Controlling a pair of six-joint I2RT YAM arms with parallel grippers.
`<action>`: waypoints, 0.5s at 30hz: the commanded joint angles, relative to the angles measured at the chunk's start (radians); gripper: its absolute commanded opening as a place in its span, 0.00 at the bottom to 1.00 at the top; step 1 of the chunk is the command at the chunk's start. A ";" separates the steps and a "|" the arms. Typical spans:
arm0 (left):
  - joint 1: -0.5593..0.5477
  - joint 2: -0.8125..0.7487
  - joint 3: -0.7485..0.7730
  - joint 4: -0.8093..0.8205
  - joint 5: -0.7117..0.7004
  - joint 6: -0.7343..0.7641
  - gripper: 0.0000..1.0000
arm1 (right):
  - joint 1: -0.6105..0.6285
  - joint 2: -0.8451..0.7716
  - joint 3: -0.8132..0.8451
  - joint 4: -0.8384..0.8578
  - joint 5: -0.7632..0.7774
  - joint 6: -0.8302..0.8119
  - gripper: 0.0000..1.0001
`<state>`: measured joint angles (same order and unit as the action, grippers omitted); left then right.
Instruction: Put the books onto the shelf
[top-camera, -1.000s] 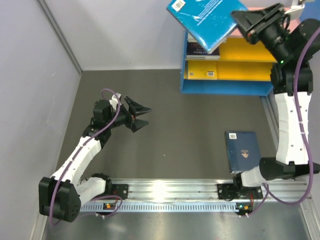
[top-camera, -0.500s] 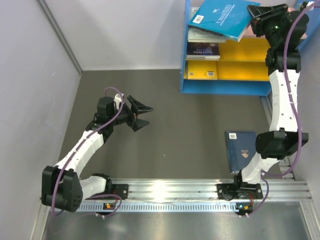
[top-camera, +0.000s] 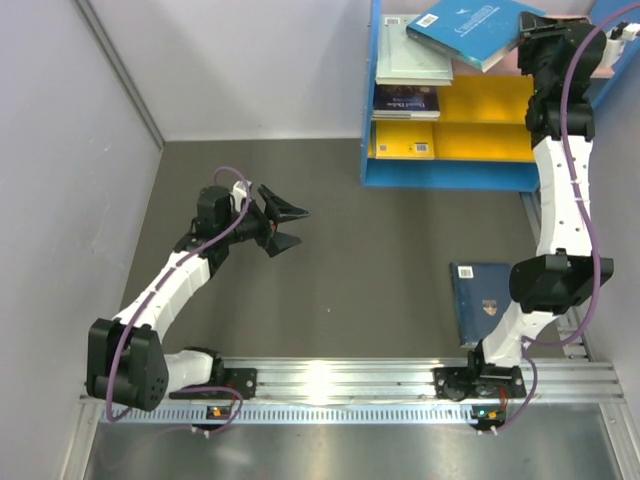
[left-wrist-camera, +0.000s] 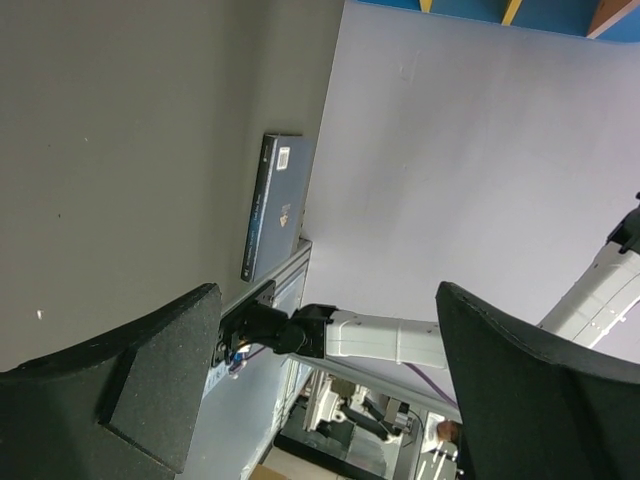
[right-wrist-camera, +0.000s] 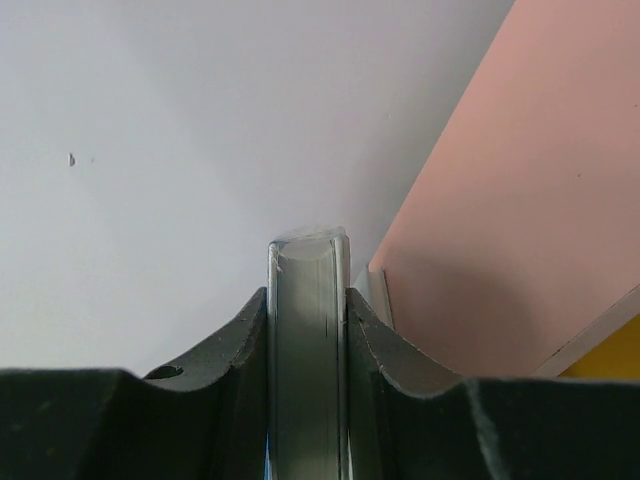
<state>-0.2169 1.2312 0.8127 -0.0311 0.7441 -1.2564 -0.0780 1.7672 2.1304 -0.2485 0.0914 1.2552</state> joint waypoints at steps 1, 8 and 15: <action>0.005 -0.009 0.034 0.013 0.029 0.020 0.93 | 0.067 -0.066 0.103 0.143 0.170 -0.009 0.00; 0.011 -0.042 0.025 -0.010 0.043 0.034 0.93 | 0.308 0.050 0.276 0.110 0.378 -0.212 0.00; 0.054 -0.111 0.008 -0.087 0.067 0.080 0.92 | 0.444 0.097 0.273 0.106 0.444 -0.309 0.00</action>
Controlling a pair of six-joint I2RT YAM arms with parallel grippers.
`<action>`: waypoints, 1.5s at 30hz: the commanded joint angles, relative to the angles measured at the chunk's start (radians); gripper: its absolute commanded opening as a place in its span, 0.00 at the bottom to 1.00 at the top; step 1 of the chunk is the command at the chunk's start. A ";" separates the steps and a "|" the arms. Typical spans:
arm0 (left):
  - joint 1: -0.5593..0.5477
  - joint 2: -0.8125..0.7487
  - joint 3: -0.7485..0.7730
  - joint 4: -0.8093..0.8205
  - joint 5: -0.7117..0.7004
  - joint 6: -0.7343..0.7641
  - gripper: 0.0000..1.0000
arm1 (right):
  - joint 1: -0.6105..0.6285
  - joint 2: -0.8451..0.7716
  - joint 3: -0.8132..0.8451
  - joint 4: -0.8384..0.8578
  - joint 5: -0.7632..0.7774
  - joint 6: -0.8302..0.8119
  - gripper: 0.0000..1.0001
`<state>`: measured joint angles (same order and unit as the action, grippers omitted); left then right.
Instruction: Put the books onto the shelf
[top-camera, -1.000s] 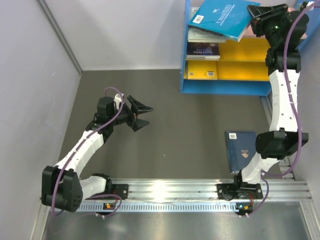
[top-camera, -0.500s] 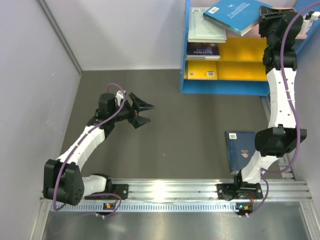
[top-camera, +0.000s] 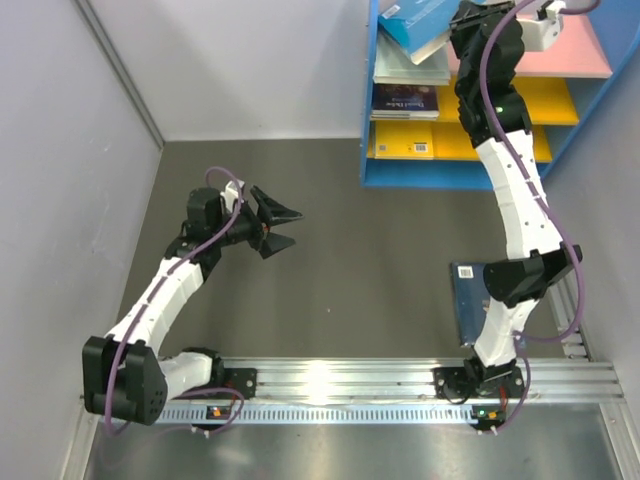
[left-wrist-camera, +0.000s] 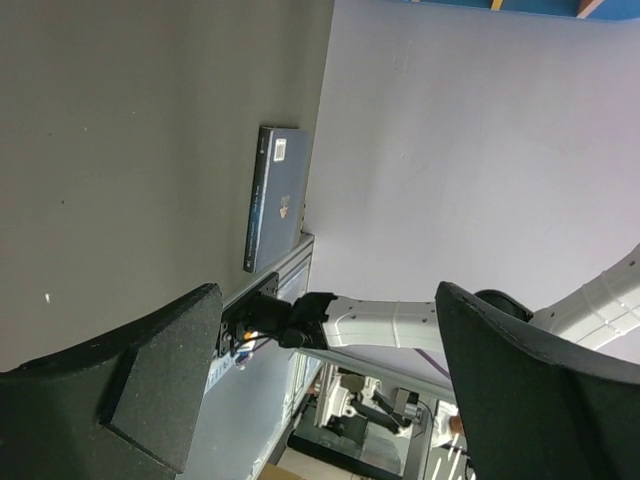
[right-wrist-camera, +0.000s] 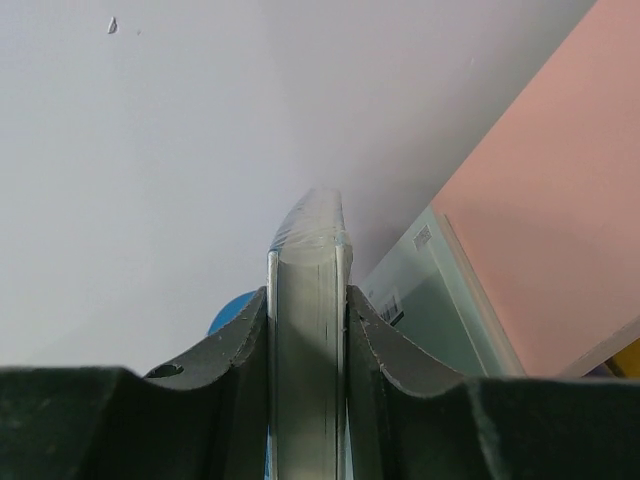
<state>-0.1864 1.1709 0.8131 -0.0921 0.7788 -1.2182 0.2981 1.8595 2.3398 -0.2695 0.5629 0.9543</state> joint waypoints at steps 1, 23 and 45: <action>0.028 -0.057 -0.006 -0.026 0.037 0.042 0.92 | 0.075 0.000 0.043 0.121 -0.026 -0.014 0.00; 0.064 -0.073 -0.078 0.057 0.037 0.016 0.92 | 0.041 -0.010 -0.078 0.024 -0.461 0.060 0.00; 0.087 -0.048 -0.074 0.083 0.022 0.003 0.92 | -0.182 -0.037 -0.042 -0.485 -1.001 -0.196 1.00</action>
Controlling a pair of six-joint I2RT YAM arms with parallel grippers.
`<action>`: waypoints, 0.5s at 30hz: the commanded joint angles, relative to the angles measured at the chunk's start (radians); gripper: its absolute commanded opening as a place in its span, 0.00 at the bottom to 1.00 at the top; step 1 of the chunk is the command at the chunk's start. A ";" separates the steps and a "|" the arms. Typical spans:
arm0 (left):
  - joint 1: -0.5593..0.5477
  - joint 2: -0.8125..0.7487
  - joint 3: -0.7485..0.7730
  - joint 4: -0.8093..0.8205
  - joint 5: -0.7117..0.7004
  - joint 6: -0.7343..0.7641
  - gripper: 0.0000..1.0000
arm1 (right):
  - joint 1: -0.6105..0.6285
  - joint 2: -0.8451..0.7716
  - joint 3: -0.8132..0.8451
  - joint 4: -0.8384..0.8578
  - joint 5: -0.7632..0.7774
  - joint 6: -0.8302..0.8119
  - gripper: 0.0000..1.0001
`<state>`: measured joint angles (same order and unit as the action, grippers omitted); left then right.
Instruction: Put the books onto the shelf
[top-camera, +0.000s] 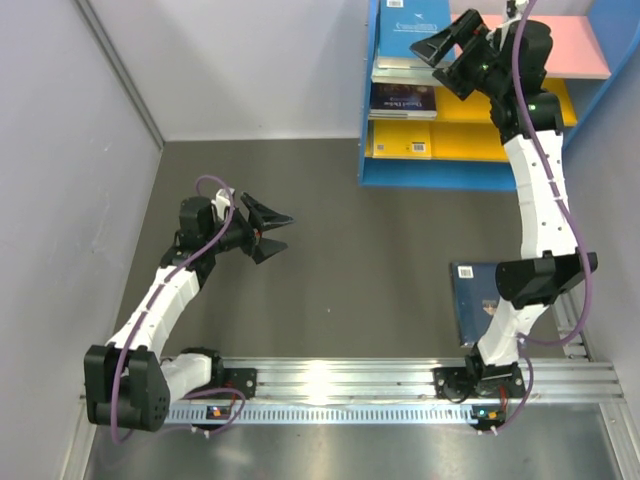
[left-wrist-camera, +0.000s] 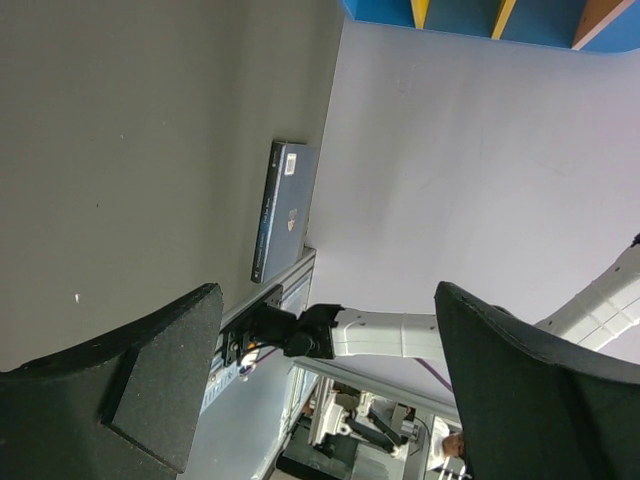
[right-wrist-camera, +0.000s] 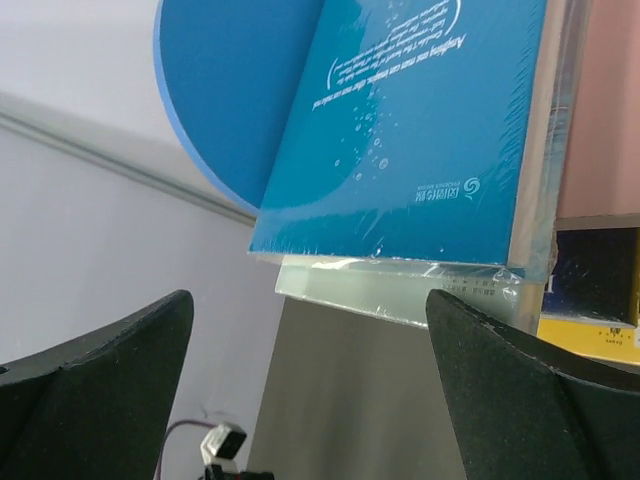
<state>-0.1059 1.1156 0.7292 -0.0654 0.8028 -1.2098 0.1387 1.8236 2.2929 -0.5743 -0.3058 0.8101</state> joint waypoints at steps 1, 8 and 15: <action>0.006 0.007 0.013 0.056 -0.004 -0.005 0.92 | -0.025 -0.001 0.004 -0.182 -0.197 -0.058 1.00; 0.006 0.013 0.021 0.053 -0.011 0.000 0.91 | -0.056 -0.093 -0.133 -0.053 -0.368 -0.071 0.94; 0.006 0.036 0.042 0.050 -0.008 0.006 0.91 | -0.188 -0.204 -0.213 0.257 -0.522 0.049 0.50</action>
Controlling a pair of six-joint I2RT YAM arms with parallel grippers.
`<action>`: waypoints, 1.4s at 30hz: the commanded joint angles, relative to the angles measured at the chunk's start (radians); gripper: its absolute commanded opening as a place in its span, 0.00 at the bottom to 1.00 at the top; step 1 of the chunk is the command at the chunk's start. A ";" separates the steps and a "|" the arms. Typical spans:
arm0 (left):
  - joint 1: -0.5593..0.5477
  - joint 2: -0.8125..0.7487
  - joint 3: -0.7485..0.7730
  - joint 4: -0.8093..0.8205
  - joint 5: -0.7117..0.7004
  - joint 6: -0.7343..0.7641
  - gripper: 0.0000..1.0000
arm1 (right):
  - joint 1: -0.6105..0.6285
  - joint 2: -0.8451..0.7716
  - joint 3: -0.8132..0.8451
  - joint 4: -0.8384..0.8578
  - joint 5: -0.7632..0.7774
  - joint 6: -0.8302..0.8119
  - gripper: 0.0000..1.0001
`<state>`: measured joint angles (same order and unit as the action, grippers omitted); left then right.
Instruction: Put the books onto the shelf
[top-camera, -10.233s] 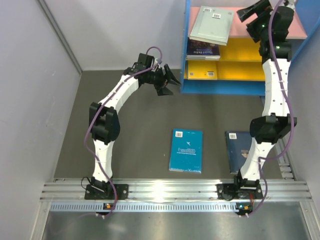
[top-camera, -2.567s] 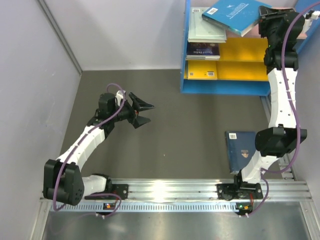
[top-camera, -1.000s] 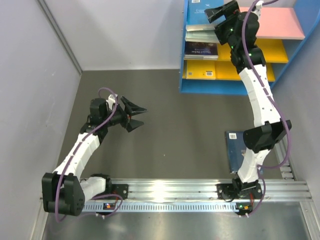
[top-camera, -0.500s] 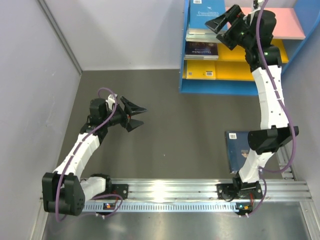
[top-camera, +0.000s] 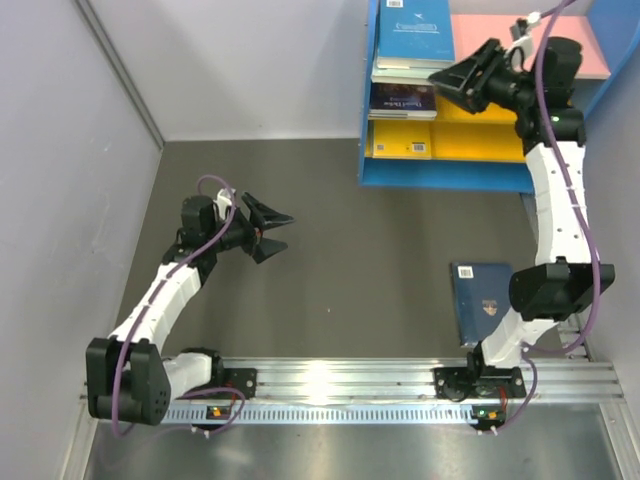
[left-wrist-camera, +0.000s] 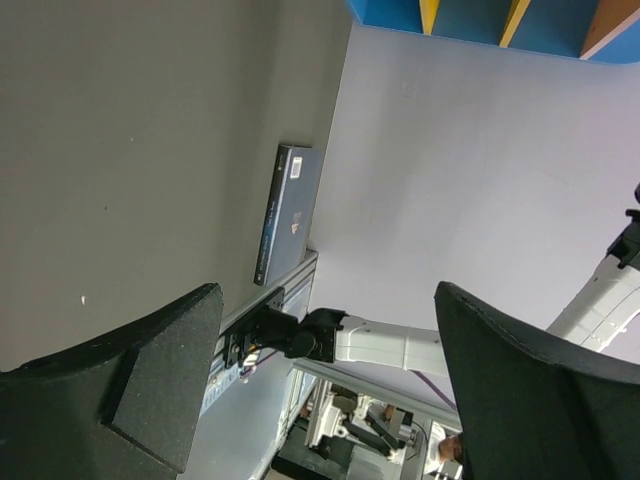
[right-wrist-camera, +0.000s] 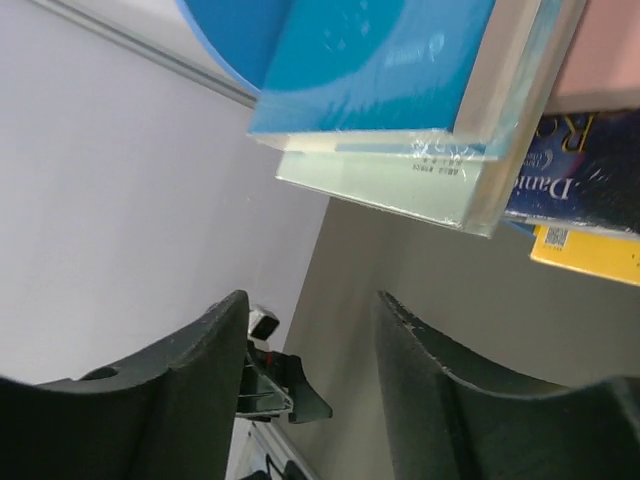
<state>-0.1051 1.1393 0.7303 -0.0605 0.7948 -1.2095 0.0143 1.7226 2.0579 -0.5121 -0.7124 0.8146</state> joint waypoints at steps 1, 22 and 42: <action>0.005 0.019 0.055 0.045 -0.002 0.010 0.91 | -0.074 -0.109 0.019 0.190 -0.148 0.040 0.53; -0.608 0.628 0.518 -0.271 -0.140 0.248 0.85 | -0.599 -0.430 -1.034 -0.307 0.811 -0.290 0.94; -0.749 0.932 0.770 -0.397 -0.193 0.263 0.82 | -0.584 -0.307 -1.452 0.018 0.524 -0.203 0.89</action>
<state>-0.8524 2.0396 1.4662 -0.4374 0.6075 -0.9646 -0.6651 1.4010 0.7223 -0.5365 -0.0326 0.5697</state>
